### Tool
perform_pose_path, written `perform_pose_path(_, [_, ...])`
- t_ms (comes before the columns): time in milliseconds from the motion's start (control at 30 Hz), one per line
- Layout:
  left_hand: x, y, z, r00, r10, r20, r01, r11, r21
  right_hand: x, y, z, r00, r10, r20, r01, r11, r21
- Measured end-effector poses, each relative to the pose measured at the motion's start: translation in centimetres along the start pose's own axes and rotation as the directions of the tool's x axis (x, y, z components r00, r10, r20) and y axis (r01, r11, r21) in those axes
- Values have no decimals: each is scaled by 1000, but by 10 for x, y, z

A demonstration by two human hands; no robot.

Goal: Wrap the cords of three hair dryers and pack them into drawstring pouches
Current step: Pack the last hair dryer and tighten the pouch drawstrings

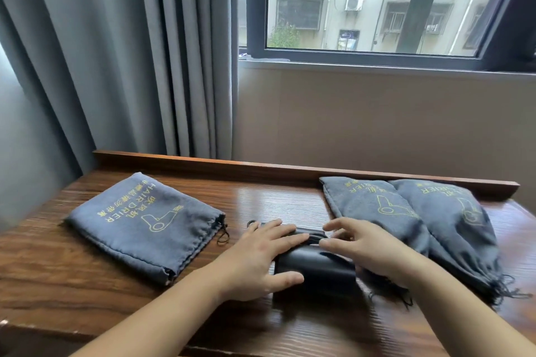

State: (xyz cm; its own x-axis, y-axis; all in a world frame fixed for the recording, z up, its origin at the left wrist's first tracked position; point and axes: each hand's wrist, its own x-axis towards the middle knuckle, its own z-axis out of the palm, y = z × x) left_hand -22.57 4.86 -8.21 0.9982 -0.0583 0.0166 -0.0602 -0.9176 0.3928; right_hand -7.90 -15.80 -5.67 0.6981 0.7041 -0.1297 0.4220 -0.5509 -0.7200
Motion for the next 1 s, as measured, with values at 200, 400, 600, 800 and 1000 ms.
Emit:
perform_pose_path(200, [5,4,0,1000,18,-10,-18,999,46,-23,-9,19,993,-122,10,116,913,-392])
perform_pose_path(400, [-22,-24,-12,967,-194,-167,195,981,-12,-32,-9,27,987,-158,18,150,885,-442])
perform_pose_path(600, [-79,-82,-34,751,-607,-259,659,712,242,-36,-11,24,986,-152,70,167,854,-492])
perform_pose_path(800, [-96,-94,-47,699,-659,-277,677,735,-40,-40,-12,31,977,-214,26,199,850,-487])
perform_pose_path(1000, [-91,-74,-57,722,-518,-459,510,847,-153,-50,-27,35,945,-321,61,320,871,-373])
